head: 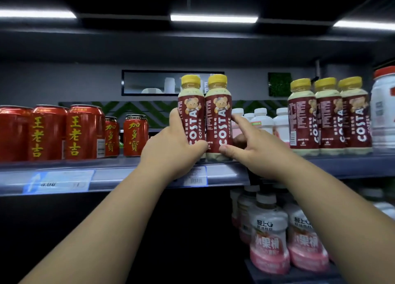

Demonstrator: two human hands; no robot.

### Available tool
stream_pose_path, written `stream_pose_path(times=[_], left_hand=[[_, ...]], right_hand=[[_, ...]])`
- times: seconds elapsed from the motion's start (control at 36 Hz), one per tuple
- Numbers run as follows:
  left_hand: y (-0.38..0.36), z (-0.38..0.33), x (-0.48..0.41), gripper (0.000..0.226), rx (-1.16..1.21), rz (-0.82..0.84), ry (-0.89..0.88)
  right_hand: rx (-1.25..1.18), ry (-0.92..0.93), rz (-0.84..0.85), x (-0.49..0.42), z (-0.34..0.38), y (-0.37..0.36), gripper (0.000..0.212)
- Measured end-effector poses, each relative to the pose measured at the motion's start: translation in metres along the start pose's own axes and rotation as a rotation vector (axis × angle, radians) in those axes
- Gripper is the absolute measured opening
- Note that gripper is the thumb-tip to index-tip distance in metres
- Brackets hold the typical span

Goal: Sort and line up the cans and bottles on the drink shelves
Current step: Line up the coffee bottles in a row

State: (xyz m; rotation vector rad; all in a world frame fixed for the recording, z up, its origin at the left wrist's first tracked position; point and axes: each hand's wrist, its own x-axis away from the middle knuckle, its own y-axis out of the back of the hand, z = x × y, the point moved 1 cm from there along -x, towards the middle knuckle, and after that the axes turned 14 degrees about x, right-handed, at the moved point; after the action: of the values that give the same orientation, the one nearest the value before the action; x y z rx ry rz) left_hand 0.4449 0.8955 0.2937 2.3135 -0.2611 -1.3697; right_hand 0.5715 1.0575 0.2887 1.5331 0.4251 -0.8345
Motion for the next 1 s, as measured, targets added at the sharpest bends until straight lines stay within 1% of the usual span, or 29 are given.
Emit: stream_pose_path(times=[0.08,0.17,0.25,0.33,0.42,0.5,0.61,0.69,0.78,0.89,1.0], left_hand=[[0.0,0.0,0.001,0.09,0.035,-0.022,-0.027],[0.003,-0.005,0.009,0.099,-0.013,-0.118,-0.144],[0.005,-0.012,0.017,0.092,-0.152,-0.204,-0.305],[0.001,-0.023,0.023,0.079,-0.236,-0.206,-0.423],[-0.012,-0.048,0.028,0.069,-0.22,-0.208,-0.539],[-0.034,-0.081,0.03,0.063,-0.101,-0.167,-0.592],[-0.074,-0.124,0.026,0.063,0.075,-0.054,-0.475],[-0.104,-0.147,0.019,0.07,0.092,0.005,-0.36],[-0.128,-0.161,0.01,0.07,0.104,0.017,-0.277],[-0.151,-0.167,-0.004,0.079,0.139,0.013,-0.153],[-0.164,-0.171,-0.01,0.09,0.149,0.033,-0.101]], right_hand=[[0.046,-0.008,-0.04,0.003,0.0,-0.002,0.085],[0.016,-0.01,-0.149,0.006,-0.003,-0.004,0.077],[-0.121,0.004,-0.19,0.014,-0.009,-0.003,0.071],[-0.15,0.047,-0.22,0.027,-0.02,0.003,0.065],[-0.09,0.091,-0.301,0.042,-0.038,0.014,0.057],[-0.047,0.106,-0.379,0.054,-0.068,0.029,0.05],[-0.015,0.016,-0.444,0.066,-0.119,0.053,0.049],[-0.041,-0.108,-0.464,0.072,-0.157,0.068,0.048],[-0.061,-0.206,-0.44,0.074,-0.191,0.079,0.051],[-0.056,-0.239,-0.36,0.069,-0.218,0.081,0.06],[-0.102,-0.262,-0.224,0.058,-0.23,0.073,0.08]])
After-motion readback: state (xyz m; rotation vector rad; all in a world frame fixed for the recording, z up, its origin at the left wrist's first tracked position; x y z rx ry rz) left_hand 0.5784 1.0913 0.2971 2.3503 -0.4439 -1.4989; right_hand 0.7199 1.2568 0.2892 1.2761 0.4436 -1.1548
